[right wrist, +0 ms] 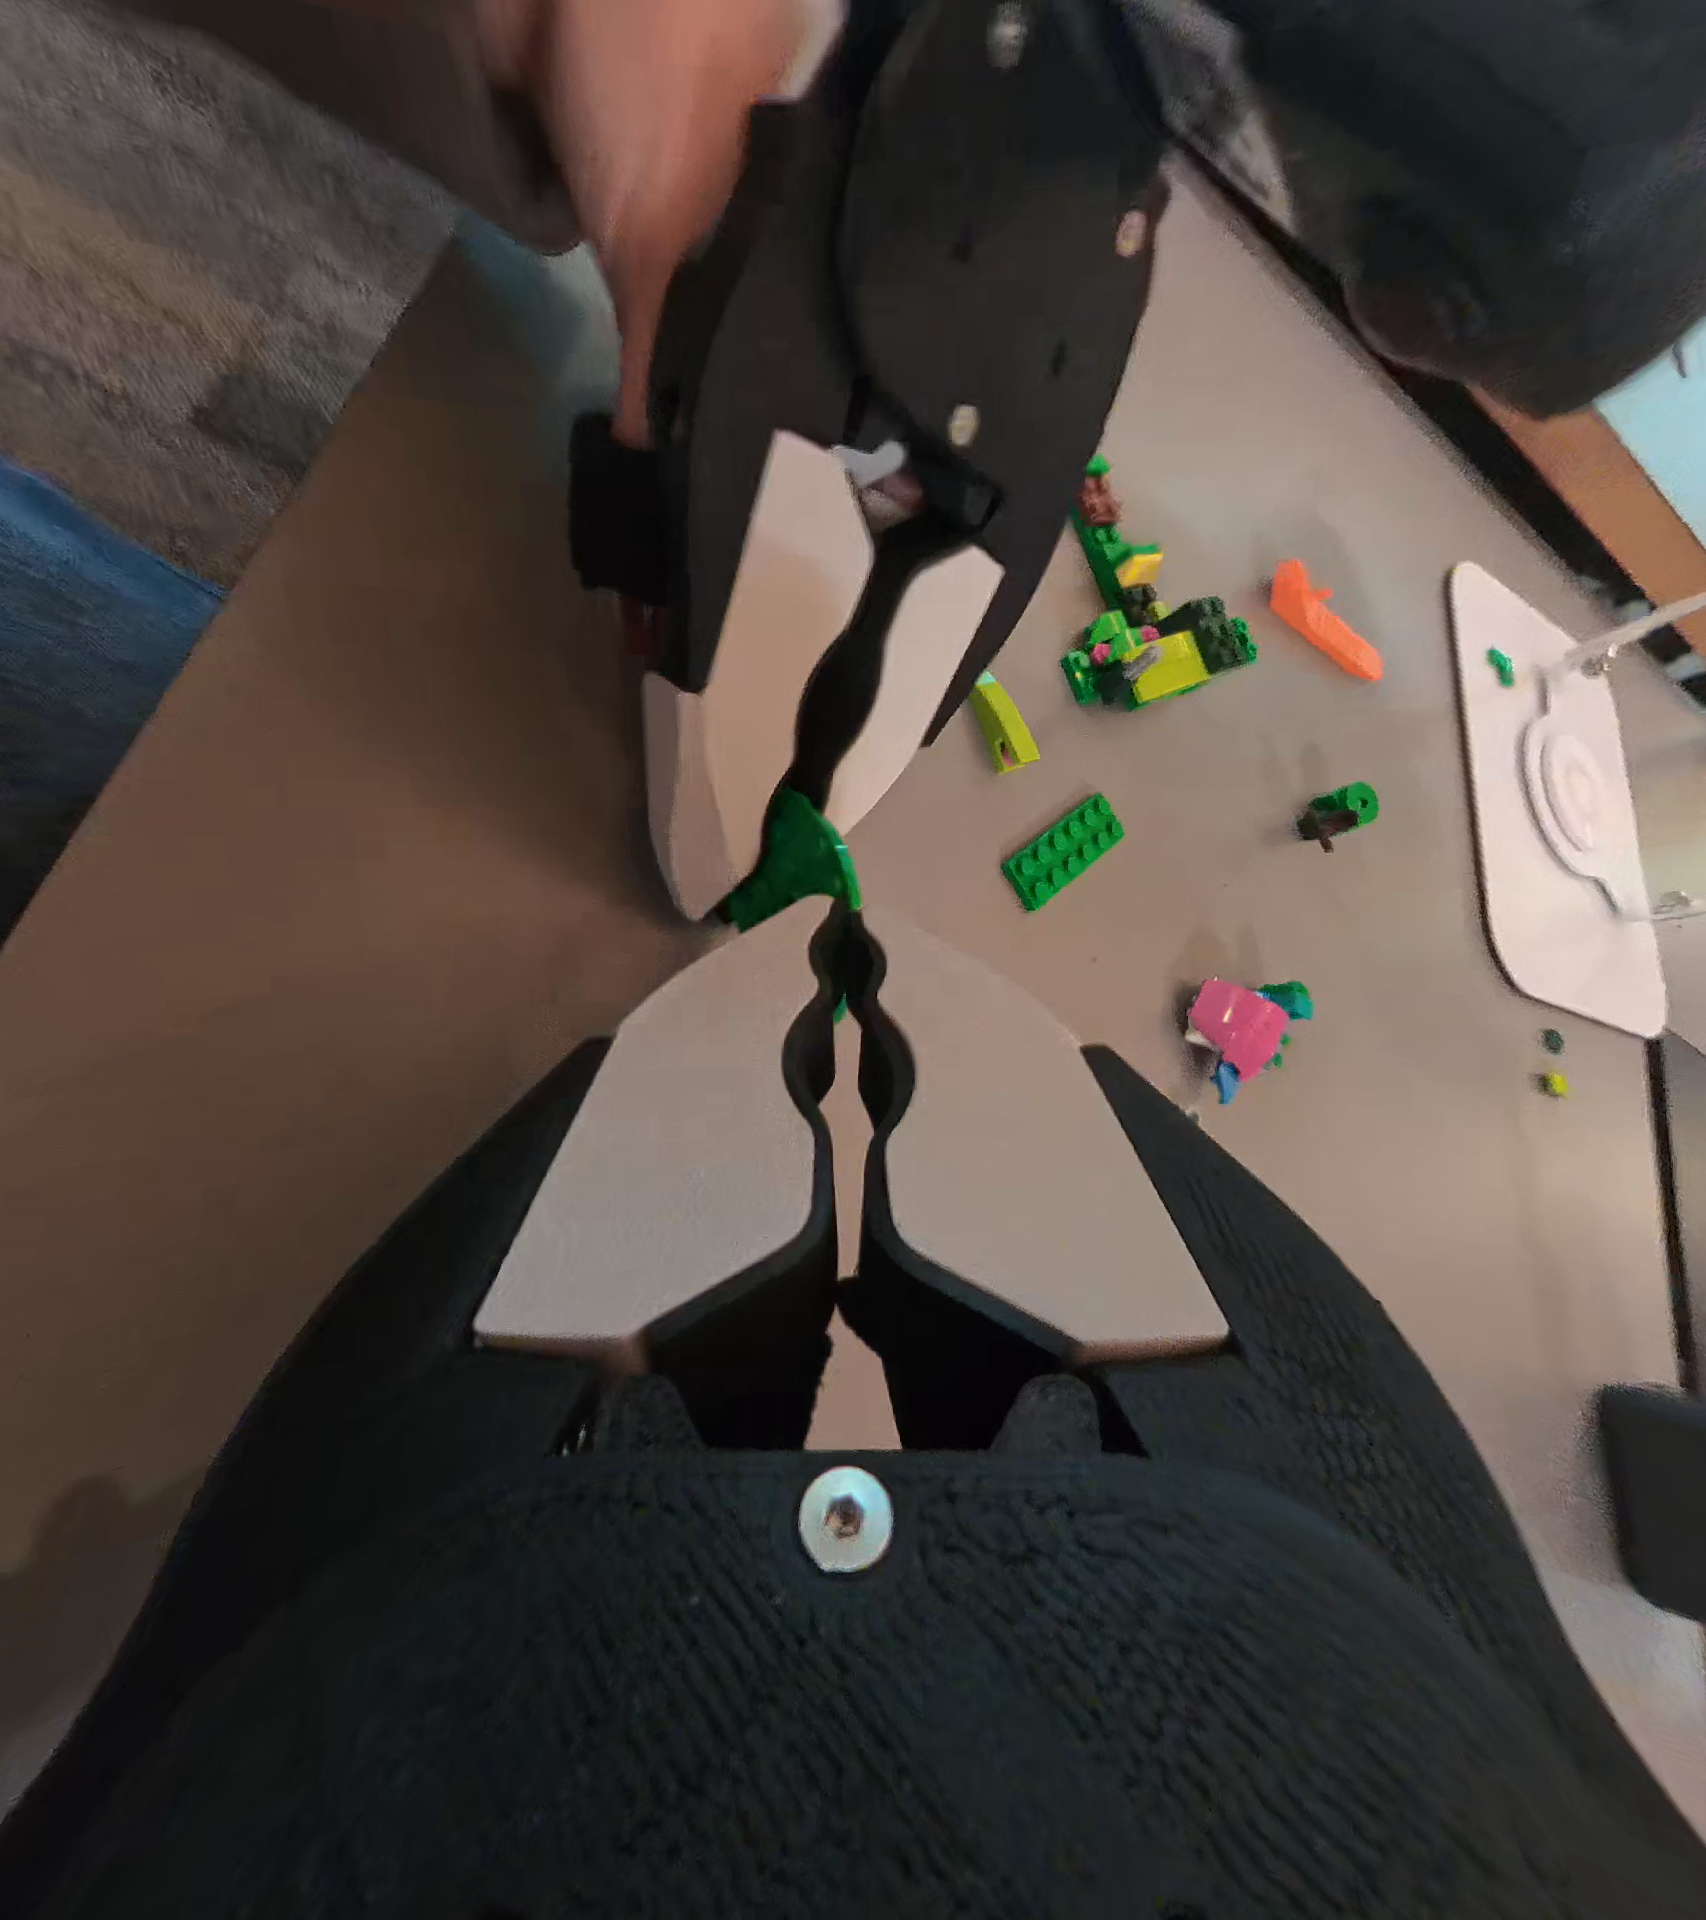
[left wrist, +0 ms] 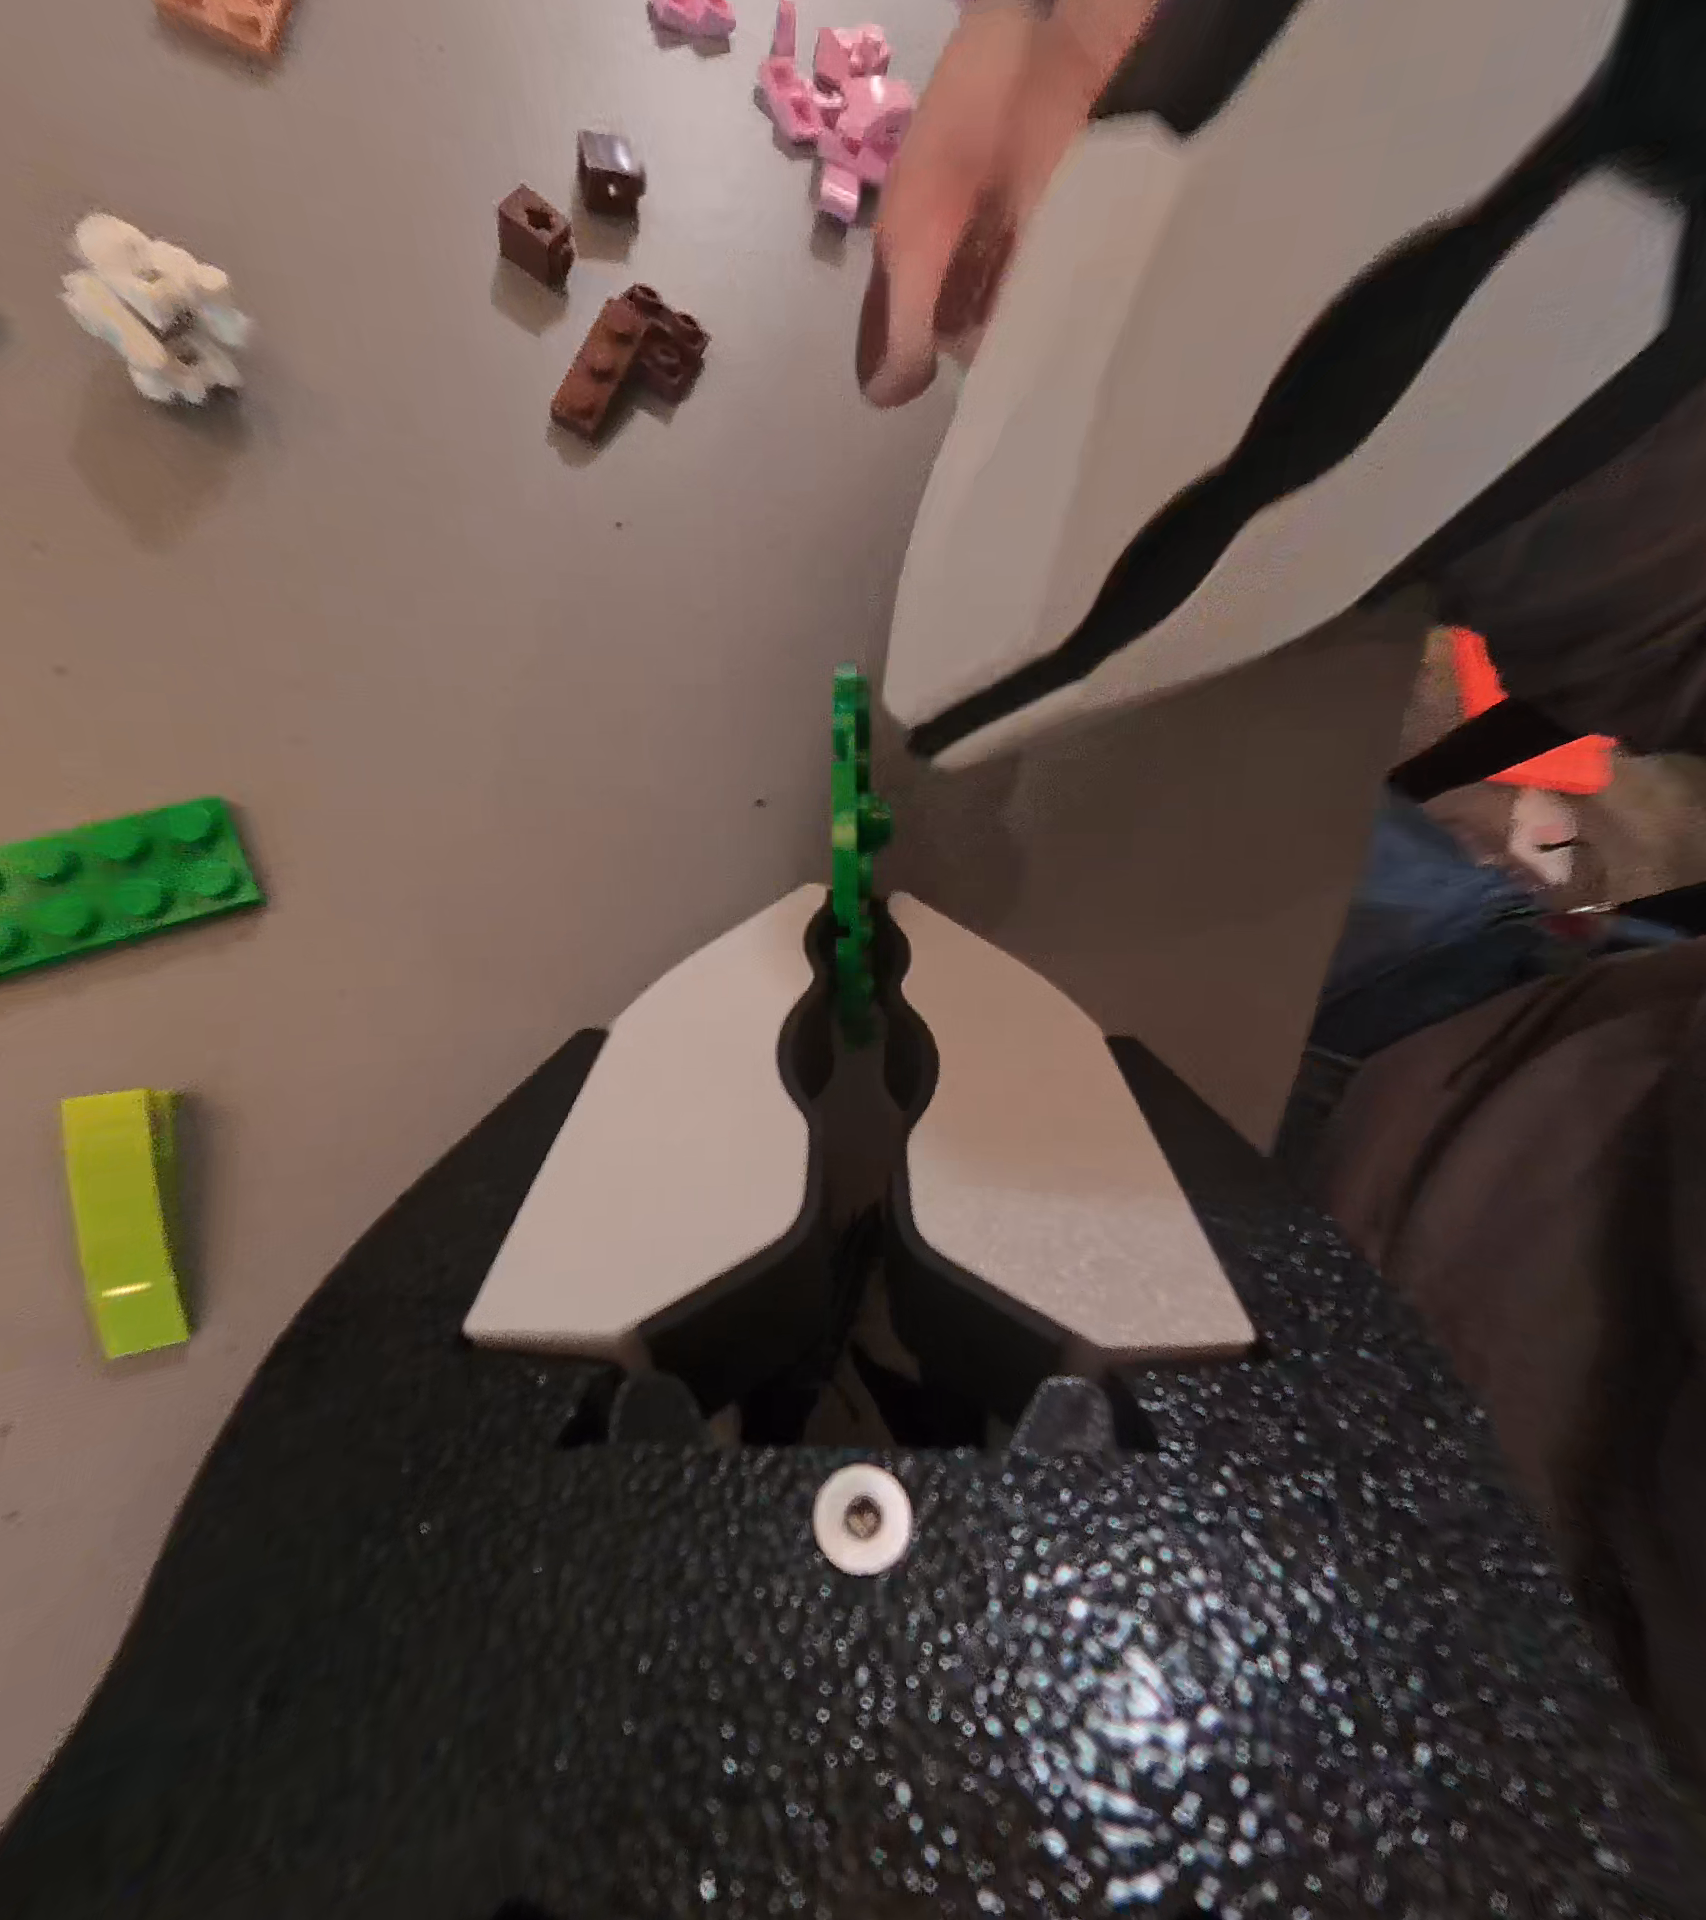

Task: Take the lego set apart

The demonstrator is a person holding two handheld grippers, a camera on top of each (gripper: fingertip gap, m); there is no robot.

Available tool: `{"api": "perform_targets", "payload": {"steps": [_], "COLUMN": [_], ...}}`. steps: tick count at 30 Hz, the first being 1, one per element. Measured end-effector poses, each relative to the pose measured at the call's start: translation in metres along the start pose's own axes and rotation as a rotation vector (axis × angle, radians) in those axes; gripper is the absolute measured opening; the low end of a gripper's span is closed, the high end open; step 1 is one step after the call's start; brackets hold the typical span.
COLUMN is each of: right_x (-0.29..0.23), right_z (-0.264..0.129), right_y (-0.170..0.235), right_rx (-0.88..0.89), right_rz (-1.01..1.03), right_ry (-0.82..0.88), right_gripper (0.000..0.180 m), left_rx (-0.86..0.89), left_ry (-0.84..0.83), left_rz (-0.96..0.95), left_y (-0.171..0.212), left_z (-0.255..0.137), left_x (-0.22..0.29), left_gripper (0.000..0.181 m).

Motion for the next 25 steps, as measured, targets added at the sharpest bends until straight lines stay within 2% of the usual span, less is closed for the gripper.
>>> {"api": "perform_targets", "payload": {"steps": [4,10,12,18,21,25], "right_x": [0.004,0.001,0.001,0.004,0.004,0.005], "right_z": [0.005,0.014,0.014,0.014,0.015,0.019], "right_y": [0.007,0.011,0.011,0.003,0.001,0.003], "right_rx": [-0.022,-0.045,-0.050,-0.086,-0.159,-0.216], "right_rz": [0.008,-0.011,-0.027,-0.174,-0.263,-0.181], "right_ry": [0.025,0.028,0.045,0.151,0.202,0.171], "right_gripper": [0.000,0.020,0.020,0.021,0.019,0.018], "left_rx": [0.019,0.038,0.051,0.128,0.136,0.131], "left_ry": [0.042,0.049,0.068,0.228,0.248,0.238], "left_rz": [-0.079,-0.144,-0.157,-0.256,-0.283,-0.294], "left_y": [-0.003,-0.004,-0.004,-0.010,-0.010,-0.009], "left_z": [0.002,0.000,0.000,-0.004,-0.005,-0.005], "left_x": [0.001,-0.004,-0.004,0.001,0.001,-0.001], "left_gripper": [0.005,0.005,0.004,0.004,0.005,0.005]}}
Point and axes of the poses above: each gripper's, where its closed fingertips meet, z out along the fingers, y out of its underside, x = y × z across the jaws, the point moved 1 cm from there along -z, back along the fingers, and after that the axes turned 7 degrees about -x, right-handed, at the moved point
